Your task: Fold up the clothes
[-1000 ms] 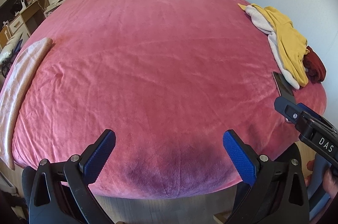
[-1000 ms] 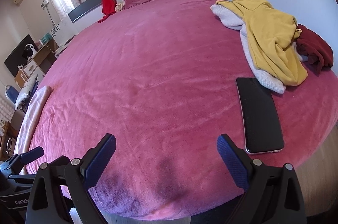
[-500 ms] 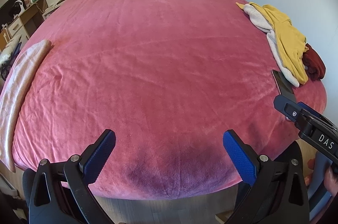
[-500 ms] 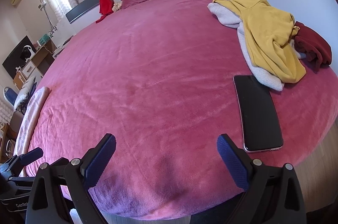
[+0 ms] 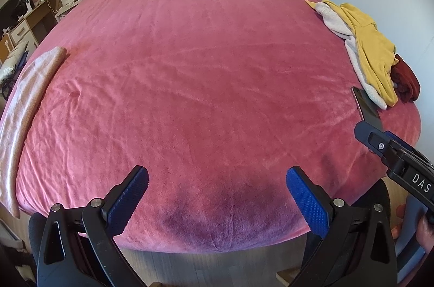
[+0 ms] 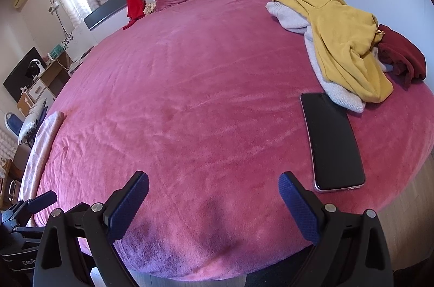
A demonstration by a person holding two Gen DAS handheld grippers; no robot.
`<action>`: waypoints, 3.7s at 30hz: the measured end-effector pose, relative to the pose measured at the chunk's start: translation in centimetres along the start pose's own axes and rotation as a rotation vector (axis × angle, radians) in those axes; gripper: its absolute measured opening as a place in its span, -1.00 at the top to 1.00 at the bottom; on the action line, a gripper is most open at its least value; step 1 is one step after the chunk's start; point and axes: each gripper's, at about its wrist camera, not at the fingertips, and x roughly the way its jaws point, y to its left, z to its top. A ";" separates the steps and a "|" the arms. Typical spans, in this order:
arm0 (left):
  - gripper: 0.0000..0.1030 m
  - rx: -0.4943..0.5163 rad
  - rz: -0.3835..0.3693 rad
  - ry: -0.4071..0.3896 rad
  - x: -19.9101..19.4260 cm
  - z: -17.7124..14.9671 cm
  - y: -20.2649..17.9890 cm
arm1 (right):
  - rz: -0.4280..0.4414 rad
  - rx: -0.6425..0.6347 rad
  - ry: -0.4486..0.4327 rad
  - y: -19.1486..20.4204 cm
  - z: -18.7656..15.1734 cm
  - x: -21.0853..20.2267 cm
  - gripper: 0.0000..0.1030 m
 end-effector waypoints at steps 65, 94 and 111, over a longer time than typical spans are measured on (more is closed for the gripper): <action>-0.99 -0.085 0.098 0.206 8.1 -0.4 7.1 | -0.739 0.006 0.124 -35.1 21.4 5.8 -0.98; -0.99 -0.164 0.044 0.157 6.2 0.1 12.5 | 0.342 0.828 -0.453 -36.0 14.1 -14.1 0.49; -0.99 -0.529 0.198 -0.088 -5.0 -7.9 24.7 | 1.070 0.127 -0.056 14.4 19.3 -10.4 0.47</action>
